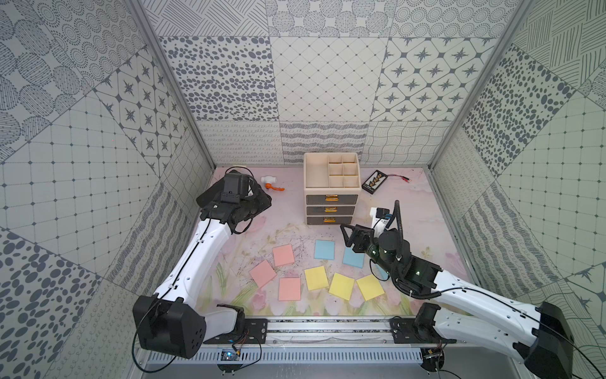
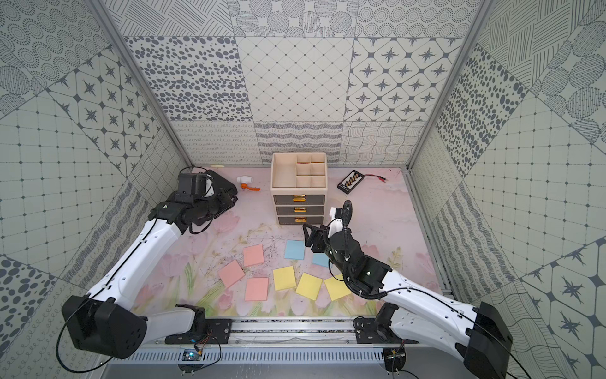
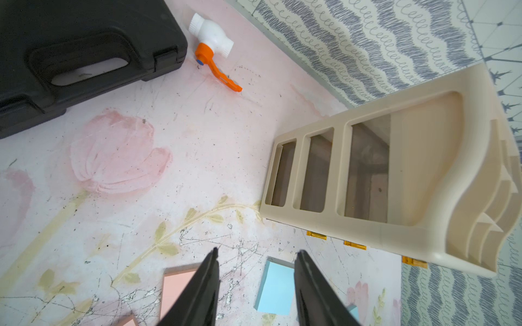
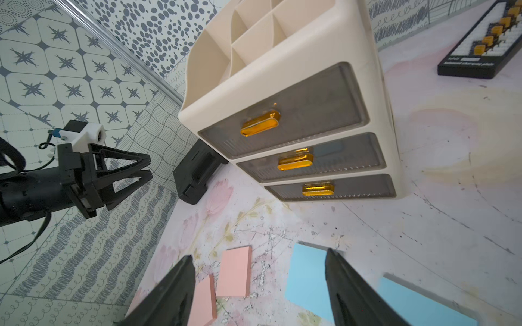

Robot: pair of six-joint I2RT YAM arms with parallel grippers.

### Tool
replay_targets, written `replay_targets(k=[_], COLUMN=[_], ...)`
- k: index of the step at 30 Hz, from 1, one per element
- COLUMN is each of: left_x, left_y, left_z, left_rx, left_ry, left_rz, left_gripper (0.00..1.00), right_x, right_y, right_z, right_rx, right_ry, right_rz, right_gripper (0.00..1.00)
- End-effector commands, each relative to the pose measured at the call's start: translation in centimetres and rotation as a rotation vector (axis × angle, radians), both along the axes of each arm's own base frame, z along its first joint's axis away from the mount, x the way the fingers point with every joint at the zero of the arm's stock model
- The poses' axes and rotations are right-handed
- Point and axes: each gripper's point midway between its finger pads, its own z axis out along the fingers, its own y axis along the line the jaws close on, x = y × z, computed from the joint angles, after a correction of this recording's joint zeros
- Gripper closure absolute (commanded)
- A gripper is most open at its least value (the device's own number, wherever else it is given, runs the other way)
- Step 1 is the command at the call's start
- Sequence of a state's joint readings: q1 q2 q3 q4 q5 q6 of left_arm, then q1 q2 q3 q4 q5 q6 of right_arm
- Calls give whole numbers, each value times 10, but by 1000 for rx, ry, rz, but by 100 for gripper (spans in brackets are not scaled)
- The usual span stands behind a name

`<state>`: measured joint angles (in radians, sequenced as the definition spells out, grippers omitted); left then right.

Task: Please put the sticky notes in the drawer by color
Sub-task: Open the drawer in the storage box.

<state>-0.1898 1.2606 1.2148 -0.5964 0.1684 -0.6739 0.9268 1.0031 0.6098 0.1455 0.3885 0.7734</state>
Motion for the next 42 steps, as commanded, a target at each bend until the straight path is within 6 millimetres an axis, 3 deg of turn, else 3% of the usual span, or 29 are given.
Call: replay_targets(k=[1,6,14,21,27,42], left_x=[-19,-17,-8,-6,-1,5], left_y=[-9,-16,-39,-52,-58,-56], left_z=[3,4,15,8,10,9], left_rx=[-6,-27,-9,-19,-33,-8], left_ry=[47,20,-13,-20,-46,-66], left_rz=[-79,-89,-163,-190,-197,-192], left_gripper=[51,46,46,46,47,47], right_x=[16,23,35,51,77,115], right_y=[2,18,33,29,28,44], right_z=[45,36,37,26,9,7], right_rx=[161,156,195,247,396,513], right_ry=[-113,-101,-115,-89,-22,-25], right_rz=[-87,-111,-123,-192,-184,-146], right_gripper=[21,15,23,29,33,42])
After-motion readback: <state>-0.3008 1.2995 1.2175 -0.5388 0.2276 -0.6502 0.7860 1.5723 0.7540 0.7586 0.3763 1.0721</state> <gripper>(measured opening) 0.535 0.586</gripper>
